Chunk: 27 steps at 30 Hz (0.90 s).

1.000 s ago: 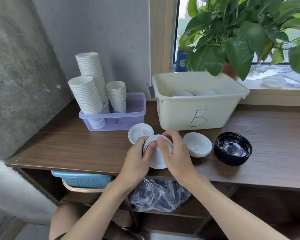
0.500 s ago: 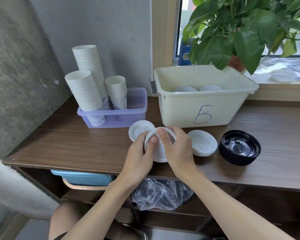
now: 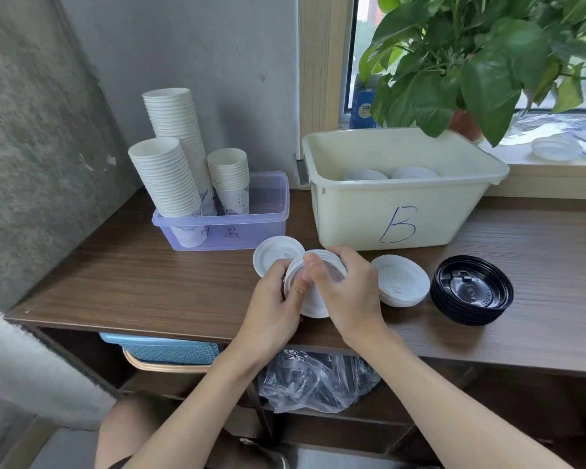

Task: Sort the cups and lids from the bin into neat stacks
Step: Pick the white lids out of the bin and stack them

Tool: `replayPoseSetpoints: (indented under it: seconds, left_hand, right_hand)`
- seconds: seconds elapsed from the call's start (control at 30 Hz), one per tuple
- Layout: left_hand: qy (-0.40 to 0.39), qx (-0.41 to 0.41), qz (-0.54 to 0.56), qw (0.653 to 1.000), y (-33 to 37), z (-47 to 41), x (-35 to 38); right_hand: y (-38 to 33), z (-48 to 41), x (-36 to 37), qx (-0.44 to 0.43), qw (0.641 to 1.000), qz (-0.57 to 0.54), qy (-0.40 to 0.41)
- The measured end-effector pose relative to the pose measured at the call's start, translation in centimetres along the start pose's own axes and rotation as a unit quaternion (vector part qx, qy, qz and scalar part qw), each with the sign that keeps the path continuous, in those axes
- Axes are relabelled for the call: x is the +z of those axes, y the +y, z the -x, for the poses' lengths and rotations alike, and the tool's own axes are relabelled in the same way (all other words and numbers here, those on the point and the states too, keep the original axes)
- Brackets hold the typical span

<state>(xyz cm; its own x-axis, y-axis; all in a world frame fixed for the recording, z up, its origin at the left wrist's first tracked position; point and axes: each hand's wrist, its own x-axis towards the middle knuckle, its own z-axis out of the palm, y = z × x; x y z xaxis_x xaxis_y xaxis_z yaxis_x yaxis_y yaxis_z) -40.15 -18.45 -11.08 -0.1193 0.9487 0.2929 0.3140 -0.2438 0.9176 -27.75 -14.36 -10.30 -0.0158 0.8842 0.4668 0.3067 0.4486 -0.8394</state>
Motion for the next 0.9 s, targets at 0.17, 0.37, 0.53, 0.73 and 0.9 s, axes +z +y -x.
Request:
replayPoseSetpoints:
  seconds: [0.17,0.37,0.53,0.73,0.9]
  left_hand:
    - [0.042,0.034,-0.015,0.998,-0.57,0.18,0.29]
    - [0.058,0.033,0.009,0.998,-0.41,0.03,0.45]
    - [0.041,0.020,0.006,0.999,-0.60,-0.17,-0.18]
    - [0.032,0.004,0.003,0.999,-0.24,0.12,-0.31]
    - [0.029,0.024,-0.011,0.999,-0.62,-0.07,-0.23]
  right_hand:
    - [0.09,0.21,0.09,-0.010,1.000,0.013,0.008]
    - [-0.04,0.13,0.31,-0.014,1.000,-0.014,0.010]
    - [0.01,0.12,0.32,-0.035,0.999,-0.013,-0.027]
    - [-0.07,0.13,0.28,-0.031,0.999,-0.018,0.012]
    - [0.04,0.29,0.23,-0.041,0.999,-0.009,-0.006]
